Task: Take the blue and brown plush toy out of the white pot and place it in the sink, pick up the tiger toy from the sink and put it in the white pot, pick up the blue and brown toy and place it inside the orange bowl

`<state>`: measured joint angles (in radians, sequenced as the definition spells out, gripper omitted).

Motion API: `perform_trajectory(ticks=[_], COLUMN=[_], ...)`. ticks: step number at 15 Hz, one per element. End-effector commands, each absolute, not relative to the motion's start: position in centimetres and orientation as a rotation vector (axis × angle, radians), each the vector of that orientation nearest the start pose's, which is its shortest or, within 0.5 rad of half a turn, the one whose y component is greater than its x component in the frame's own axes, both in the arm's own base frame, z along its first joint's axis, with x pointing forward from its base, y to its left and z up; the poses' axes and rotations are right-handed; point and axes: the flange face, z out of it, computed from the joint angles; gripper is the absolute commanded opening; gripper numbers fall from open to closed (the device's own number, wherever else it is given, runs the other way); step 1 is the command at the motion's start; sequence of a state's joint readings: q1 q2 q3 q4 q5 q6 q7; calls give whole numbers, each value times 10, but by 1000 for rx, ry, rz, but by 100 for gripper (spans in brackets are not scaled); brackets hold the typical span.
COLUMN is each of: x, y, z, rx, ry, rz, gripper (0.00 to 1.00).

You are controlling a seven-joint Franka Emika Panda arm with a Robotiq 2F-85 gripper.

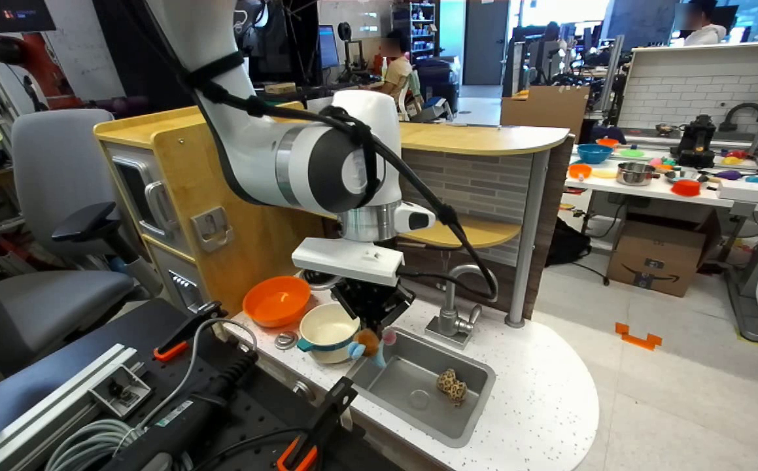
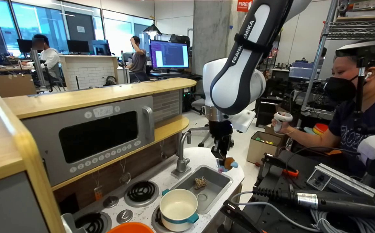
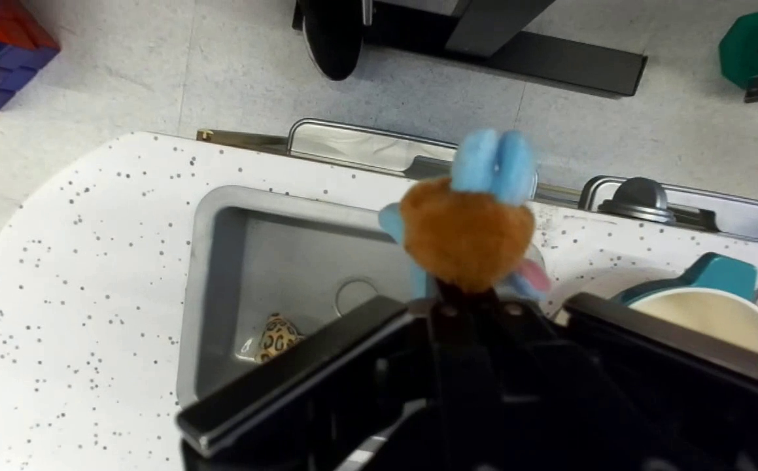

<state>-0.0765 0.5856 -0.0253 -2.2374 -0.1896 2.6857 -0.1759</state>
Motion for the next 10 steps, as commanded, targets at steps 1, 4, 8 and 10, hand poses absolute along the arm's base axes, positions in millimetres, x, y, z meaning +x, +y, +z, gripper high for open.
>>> perform_trajectory(ticks=[1,4,8,10], x=[530,544,564,573], y=[-54,-55,-59,-59], z=[66,41,5,-12], rx=[-3166,-3158,-3167,-3174], ry=[-385,-412,-438,-461], rz=[264,284,311,343], gripper=[1,1,1,1])
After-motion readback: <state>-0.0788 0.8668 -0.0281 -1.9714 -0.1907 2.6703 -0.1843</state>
